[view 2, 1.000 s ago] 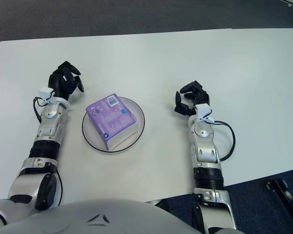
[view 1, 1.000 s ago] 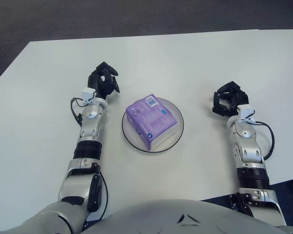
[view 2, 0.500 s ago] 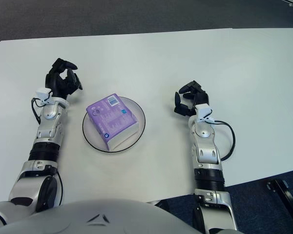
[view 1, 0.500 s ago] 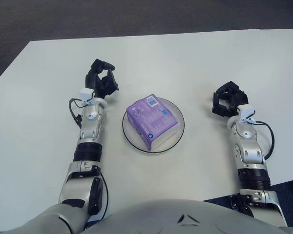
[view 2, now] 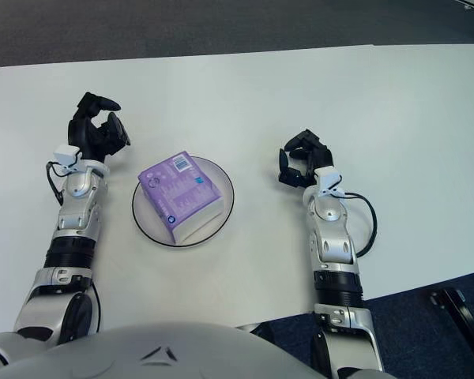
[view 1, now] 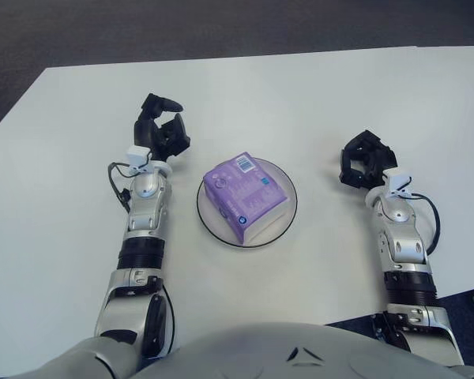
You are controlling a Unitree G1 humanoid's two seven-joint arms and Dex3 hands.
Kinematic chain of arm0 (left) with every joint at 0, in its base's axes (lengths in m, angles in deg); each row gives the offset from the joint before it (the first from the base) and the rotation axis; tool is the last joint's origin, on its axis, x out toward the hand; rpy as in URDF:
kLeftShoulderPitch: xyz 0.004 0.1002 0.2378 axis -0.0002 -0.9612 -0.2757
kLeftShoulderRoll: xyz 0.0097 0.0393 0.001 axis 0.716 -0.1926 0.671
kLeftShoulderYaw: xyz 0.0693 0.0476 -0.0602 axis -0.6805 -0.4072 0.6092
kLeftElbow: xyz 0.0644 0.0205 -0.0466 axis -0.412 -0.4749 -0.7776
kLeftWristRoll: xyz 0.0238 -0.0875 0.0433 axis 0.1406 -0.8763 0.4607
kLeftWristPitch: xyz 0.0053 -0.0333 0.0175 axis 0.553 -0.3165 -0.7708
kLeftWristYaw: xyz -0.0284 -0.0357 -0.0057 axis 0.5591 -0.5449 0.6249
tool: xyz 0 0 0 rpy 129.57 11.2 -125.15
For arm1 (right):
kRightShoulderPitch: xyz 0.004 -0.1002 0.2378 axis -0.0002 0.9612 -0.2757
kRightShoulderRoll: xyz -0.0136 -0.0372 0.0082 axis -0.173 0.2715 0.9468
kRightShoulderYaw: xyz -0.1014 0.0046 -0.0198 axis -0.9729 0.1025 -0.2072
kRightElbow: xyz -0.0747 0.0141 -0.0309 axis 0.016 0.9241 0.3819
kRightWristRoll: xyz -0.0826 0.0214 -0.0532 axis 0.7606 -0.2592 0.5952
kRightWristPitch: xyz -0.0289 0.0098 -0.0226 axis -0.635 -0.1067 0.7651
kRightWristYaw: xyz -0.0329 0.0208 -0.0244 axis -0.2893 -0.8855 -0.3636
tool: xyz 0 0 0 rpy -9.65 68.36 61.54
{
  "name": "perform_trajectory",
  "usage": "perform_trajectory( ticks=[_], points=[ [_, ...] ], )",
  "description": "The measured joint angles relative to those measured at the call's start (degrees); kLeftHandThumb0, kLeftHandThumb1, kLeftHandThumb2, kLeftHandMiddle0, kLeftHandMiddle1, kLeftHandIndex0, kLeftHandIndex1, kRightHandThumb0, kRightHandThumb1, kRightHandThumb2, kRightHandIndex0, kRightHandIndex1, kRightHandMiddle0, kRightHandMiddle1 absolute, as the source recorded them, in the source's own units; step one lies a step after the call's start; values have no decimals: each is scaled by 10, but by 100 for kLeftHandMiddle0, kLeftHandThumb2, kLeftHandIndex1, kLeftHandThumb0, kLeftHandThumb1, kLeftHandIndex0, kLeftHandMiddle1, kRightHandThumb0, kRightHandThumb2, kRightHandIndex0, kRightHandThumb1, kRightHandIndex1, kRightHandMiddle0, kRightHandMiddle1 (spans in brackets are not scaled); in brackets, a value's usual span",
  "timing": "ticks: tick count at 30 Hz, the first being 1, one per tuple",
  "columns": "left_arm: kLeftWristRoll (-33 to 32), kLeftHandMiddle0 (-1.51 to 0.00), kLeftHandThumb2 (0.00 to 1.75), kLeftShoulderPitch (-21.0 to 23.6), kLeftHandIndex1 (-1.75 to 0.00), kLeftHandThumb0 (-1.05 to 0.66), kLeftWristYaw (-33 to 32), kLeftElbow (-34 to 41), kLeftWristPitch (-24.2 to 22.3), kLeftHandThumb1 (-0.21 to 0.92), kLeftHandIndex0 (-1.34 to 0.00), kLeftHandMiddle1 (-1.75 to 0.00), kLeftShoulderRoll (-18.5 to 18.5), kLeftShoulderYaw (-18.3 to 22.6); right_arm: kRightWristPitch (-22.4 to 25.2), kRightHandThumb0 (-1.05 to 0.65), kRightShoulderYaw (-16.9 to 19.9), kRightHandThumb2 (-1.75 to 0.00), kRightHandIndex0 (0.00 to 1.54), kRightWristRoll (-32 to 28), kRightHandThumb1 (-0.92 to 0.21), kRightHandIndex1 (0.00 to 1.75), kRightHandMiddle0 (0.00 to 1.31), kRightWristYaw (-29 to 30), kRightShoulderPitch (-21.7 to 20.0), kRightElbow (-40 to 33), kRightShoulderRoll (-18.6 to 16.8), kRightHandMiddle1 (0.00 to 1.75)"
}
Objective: Put the tissue paper into the plate.
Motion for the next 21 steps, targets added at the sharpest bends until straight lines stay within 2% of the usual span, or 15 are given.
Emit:
perform_trajectory(
  ticks=[9, 21],
  points=[
    [13, -125, 110, -24, -175, -43, -14, 41, -1, 49, -48, -175, -1, -2, 10, -45, 2, -119, 90, -15, -42, 175, 53, -25, -32, 33, 0, 175],
    [16, -125, 114, -45, -175, -44, -31, 69, -8, 46, -50, -175, -9, -11, 59, -45, 9, -119, 88, -49, -42, 175, 53, -71, -130, 111, 3, 175]
  ],
)
